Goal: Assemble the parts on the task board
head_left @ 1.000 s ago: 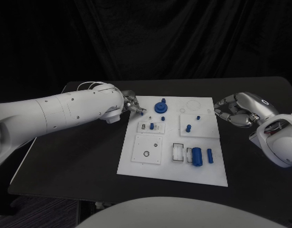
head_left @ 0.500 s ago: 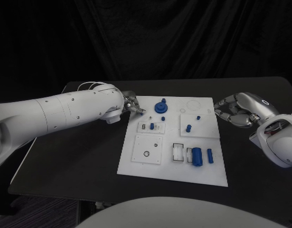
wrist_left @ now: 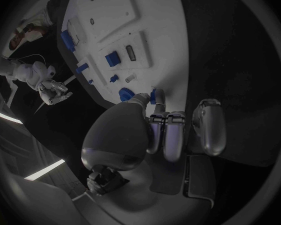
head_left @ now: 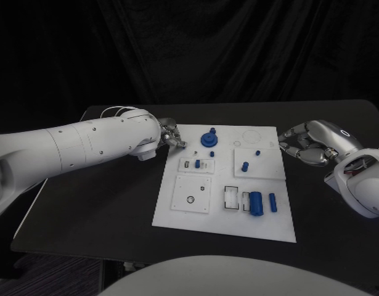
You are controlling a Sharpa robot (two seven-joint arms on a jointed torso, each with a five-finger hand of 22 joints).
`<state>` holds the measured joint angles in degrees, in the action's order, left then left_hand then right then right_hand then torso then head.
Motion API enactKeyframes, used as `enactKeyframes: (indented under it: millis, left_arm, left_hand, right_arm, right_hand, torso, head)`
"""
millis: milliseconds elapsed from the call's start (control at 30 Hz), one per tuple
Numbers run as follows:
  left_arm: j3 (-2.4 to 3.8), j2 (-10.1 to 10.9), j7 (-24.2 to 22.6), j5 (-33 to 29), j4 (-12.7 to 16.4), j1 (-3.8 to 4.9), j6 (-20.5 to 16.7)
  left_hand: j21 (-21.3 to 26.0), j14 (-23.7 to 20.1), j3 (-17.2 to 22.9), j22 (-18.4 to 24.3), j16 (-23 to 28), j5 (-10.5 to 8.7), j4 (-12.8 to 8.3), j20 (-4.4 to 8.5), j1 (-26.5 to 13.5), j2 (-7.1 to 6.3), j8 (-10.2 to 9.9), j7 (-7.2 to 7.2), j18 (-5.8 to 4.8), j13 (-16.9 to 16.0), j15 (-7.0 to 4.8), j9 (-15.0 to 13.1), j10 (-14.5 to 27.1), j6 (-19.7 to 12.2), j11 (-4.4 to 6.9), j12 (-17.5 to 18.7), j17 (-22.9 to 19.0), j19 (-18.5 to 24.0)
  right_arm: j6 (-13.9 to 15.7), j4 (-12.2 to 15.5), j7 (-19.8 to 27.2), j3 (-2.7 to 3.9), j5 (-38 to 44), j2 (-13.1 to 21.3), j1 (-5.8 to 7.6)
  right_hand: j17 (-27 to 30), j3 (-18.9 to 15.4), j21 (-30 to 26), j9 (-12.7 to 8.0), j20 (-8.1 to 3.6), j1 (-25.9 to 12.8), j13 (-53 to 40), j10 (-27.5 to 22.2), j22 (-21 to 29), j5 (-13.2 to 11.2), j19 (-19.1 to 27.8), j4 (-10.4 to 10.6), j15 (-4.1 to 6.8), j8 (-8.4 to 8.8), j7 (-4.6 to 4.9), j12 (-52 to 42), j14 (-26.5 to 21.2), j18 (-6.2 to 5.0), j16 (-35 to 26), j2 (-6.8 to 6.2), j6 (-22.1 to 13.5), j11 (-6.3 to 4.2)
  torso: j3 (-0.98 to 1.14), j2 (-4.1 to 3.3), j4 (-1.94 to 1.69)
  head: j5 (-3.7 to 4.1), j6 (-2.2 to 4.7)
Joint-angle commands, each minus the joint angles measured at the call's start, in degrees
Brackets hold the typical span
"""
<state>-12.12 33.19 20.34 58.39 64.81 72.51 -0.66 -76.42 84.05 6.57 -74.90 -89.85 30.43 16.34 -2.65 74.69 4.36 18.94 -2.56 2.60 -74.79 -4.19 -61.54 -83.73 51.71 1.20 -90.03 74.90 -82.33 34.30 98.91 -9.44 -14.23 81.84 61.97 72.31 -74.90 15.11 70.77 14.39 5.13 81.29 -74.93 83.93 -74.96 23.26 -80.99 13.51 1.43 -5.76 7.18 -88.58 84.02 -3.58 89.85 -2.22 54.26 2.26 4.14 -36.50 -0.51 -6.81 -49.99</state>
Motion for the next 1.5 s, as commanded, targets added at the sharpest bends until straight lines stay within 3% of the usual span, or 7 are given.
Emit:
enactKeyframes:
  millis: [33,167,333,500,700,1000,1500]
  left_arm:
    - [0.05,0.0,-1.4,-0.1,0.0,-0.13,0.2]
    - [0.05,0.1,-1.7,-0.1,0.1,-0.15,0.0]
    - [0.05,0.4,-2.3,-0.1,0.6,-0.19,-1.0]
    - [0.05,1.3,-3.4,-0.1,1.7,-0.21,-2.4]
    - [0.05,2.9,-4.7,-0.5,4.1,-0.21,-4.4]
    - [0.04,6.0,-4.4,-9.0,8.4,-0.21,-5.7]
    - [0.04,10.8,-3.2,-10.5,15.8,-0.21,-7.4]
  left_hand:
    - [0.2,6.0,3.2,-10.6,-0.2,1.91,0.0,0.11,-0.2,-1.45,-0.2,-0.15,0.82,-15.2,0.28,-0.4,-6.3,0.6,-0.01,0.0,15.1,0.2]
    - [0.2,6.0,8.4,-10.6,-0.2,4.18,-0.1,0.19,-0.9,-3.24,-0.2,-0.21,0.82,-15.2,0.29,-1.3,-6.3,1.0,0.01,0.0,15.1,0.2]
    - [0.1,6.0,14.2,-10.6,-0.2,3.53,-1.6,0.26,-1.7,-5.67,0.4,0.15,0.79,-15.2,0.08,-2.7,-6.3,2.3,0.25,0.0,15.1,0.2]
    - [-0.2,6.0,15.4,-10.7,-0.2,2.84,-2.3,0.37,-2.2,-6.57,0.4,0.34,0.73,-15.2,-0.07,-2.7,-6.3,3.5,0.45,0.0,15.1,0.1]
    - [-0.3,6.0,15.9,-10.8,-0.2,2.44,-2.9,0.46,-2.6,-7.40,0.3,0.52,0.70,-15.2,-0.16,-2.6,-6.3,4.3,0.59,0.0,15.1,0.0]
    - [0.2,6.0,16.5,-10.6,-0.2,1.58,-3.6,0.54,-2.9,-8.06,-0.1,0.66,0.81,-15.2,-0.23,-2.5,-6.3,5.1,0.68,0.0,15.1,0.4]
    - [0.4,6.0,16.9,-10.6,-0.2,0.42,-4.0,0.60,-3.2,-8.29,-0.4,0.87,0.85,-15.2,-0.30,-2.3,-6.3,6.2,0.80,0.0,15.1,0.5]
  right_arm:
    - [-0.3,0.1,-0.8,0.04,-0.1,0.1,-0.12]
    - [-0.4,0.1,-0.8,0.04,-0.2,0.1,-0.12]
    - [-0.4,0.1,-0.9,0.04,-0.3,0.1,-0.12]
    - [-0.5,0.1,-1.0,0.03,-0.4,0.2,-0.12]
    - [-0.7,-0.1,-1.0,0.03,-0.4,0.2,-0.17]
    - [-0.8,-0.1,-1.2,0.03,-0.4,0.4,-0.34]
    - [-0.7,0.0,-1.2,0.02,-0.4,0.5,-0.40]
  right_hand:
    - [-14.6,0.4,-0.2,-0.1,-0.14,0.7,-12.8,4.5,-8.5,0.4,0.1,-0.2,-0.21,0.33,0.09,0.2,5.8,-0.90,-0.2,0.19,0.2,0.29]
    - [-14.6,0.4,-0.3,-0.1,-0.14,0.7,-12.8,4.5,-8.5,0.5,0.2,-0.2,-0.21,0.35,0.10,0.3,5.8,-0.91,-0.2,0.20,0.2,0.29]
    - [-14.7,0.5,-0.3,-0.1,-0.14,0.8,-12.8,4.5,-8.5,0.8,0.1,-0.3,-0.23,0.39,0.13,0.2,5.8,-0.90,-0.2,0.22,0.1,0.32]
    - [-14.6,0.5,-0.3,-0.1,-0.13,0.8,-12.8,4.5,-8.5,0.9,0.2,-0.3,-0.23,0.42,0.15,0.3,5.8,-0.90,-0.2,0.21,0.1,0.33]
    - [-14.6,0.5,-0.4,-0.2,-0.13,0.8,-12.8,4.5,-8.5,1.0,0.2,-0.4,-0.24,0.46,0.17,0.3,5.8,-0.92,-0.2,0.21,0.0,0.34]
    - [-14.6,0.6,-0.4,-0.2,-0.13,0.8,-12.7,4.5,-8.5,1.0,0.2,-0.4,-0.24,0.49,0.18,0.3,5.8,-0.93,-0.2,0.20,0.0,0.35]
    - [-14.6,0.6,-0.4,-0.2,-0.13,0.8,-12.7,4.5,-8.5,1.0,0.2,-0.4,-0.24,0.49,0.18,0.3,5.8,-0.93,-0.2,0.20,0.0,0.35]
  torso:
    - [-0.01,0.02,-0.01]
    - [-0.02,0.02,0.00]
    - [0.00,0.00,0.00]
    - [0.00,-0.01,0.01]
    - [0.00,0.00,0.00]
    - [0.02,0.01,0.03]
    - [0.03,0.05,0.02]
  head:
    - [-0.06,-0.01]
    - [-0.07,-0.01]
    - [-0.04,-0.01]
    - [-0.01,-0.01]
    - [0.06,-0.01]
    - [0.15,-0.01]
    - [0.08,-0.01]
